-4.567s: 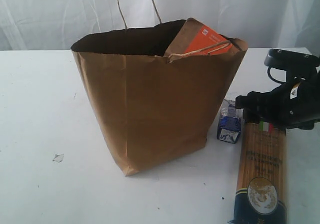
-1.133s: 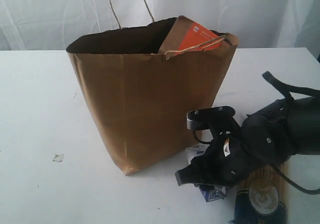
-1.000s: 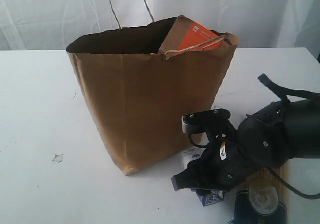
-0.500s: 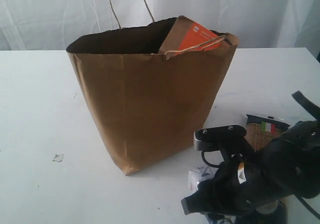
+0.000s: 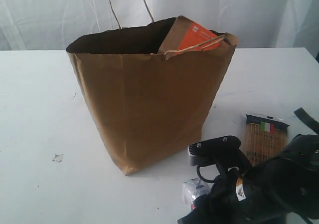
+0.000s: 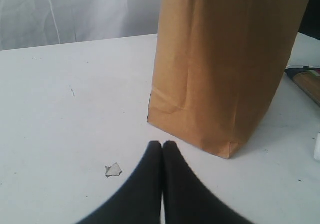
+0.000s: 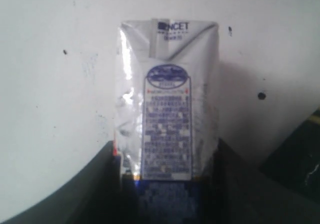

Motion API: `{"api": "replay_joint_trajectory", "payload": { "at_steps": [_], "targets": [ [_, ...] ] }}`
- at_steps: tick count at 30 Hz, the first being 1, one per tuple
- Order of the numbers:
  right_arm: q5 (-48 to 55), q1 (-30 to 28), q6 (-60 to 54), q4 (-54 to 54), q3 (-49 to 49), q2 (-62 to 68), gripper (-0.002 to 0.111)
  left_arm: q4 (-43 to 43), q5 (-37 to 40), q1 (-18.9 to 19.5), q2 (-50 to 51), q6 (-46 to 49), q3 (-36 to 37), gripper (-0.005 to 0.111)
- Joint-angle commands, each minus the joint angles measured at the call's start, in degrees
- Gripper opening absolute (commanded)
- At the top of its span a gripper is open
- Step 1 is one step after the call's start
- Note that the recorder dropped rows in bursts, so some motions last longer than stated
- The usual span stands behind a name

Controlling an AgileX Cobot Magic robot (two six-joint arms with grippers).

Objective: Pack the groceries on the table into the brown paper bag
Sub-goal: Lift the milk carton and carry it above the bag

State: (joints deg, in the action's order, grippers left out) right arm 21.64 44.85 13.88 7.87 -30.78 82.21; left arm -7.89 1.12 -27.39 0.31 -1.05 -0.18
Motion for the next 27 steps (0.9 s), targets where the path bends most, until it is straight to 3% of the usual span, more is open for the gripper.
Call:
{"api": "replay_joint_trajectory", "payload": {
  "at_steps": [1, 15, 21, 27],
  "targets": [
    [1.17, 1.39, -0.75, 0.49, 0.21, -0.40, 0.000, -0.20, 0.23, 0.00, -0.31, 0.00, 0.18, 0.000],
    [0.83, 1.96, -3.02, 0.49, 0.21, -0.40, 0.000, -0.20, 0.23, 0.00, -0.31, 0.00, 0.18, 0.000],
    [1.39, 1.96, -3.75, 0.49, 0.21, -0.40, 0.022, -0.20, 0.23, 0.00, -0.31, 0.00, 0.18, 0.000],
    [-1.86, 1.96, -3.64, 0.49, 0.21, -4.36, 0.000, -0.20, 0.23, 0.00, -0.31, 0.00, 0.18, 0.000]
  ]
}}
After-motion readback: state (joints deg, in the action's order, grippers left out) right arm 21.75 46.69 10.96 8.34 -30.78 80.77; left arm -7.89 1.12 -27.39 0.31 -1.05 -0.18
